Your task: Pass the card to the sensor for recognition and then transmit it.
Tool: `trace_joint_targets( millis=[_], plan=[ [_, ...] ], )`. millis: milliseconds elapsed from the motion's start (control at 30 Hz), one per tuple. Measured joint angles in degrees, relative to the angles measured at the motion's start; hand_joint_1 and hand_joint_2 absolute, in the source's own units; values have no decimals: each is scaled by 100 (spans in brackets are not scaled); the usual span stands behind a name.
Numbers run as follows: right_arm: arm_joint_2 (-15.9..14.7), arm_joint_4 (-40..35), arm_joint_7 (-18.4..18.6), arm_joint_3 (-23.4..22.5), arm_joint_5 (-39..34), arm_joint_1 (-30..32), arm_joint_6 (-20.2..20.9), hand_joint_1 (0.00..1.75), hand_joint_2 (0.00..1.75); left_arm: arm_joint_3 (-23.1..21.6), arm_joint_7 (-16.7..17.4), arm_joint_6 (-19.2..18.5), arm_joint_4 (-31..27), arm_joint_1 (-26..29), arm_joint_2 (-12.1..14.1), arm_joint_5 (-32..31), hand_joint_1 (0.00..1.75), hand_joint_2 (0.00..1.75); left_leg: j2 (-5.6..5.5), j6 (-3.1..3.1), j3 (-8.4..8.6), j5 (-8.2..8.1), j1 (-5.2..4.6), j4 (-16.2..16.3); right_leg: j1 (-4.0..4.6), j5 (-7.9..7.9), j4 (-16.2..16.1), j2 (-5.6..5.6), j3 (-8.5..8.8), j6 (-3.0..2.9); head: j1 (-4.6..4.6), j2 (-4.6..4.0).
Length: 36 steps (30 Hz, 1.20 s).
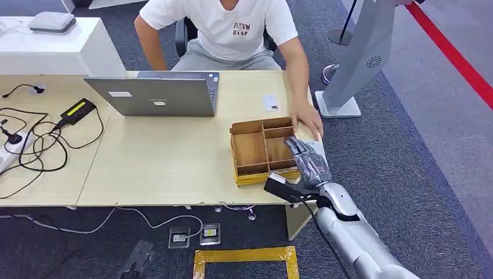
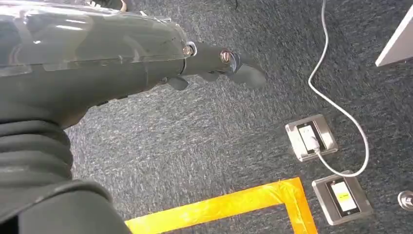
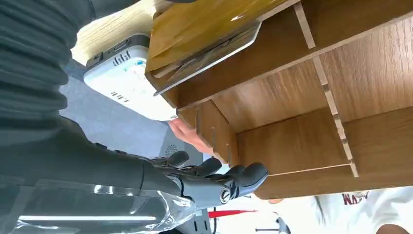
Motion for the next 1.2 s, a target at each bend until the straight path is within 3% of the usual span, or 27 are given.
trace_joint_targets(
  millis=[333, 367, 400, 1200],
  plan=[
    [0, 2, -13, 0, -39, 0, -11, 0, 175, -2, 0, -2, 0, -22, -4, -37, 0, 0, 0, 0, 0, 0, 0, 0, 0, 0, 0, 0, 0, 0, 0, 0],
    [0, 2, -17, 0, -48, 0, -11, 157, 175, -2, 0, -2, 0, -28, -4, -39, 0, 0, 0, 0, 0, 0, 0, 0, 0, 0, 0, 0, 0, 0, 0, 0],
    [0, 2, -20, 0, -50, 0, -9, 175, 175, -2, 0, -2, 0, -34, -4, -39, 0, 0, 0, 0, 0, 0, 0, 0, 0, 0, 0, -1, 0, 0, 0, 0],
    [63, 2, -70, 0, -133, -14, 166, 175, 175, 9, -33, 59, 0, -31, -11, -24, 0, 0, -1, 0, -2, 0, 1, 0, 0, 0, 0, -2, 1, 0, 2, 0]
  ],
)
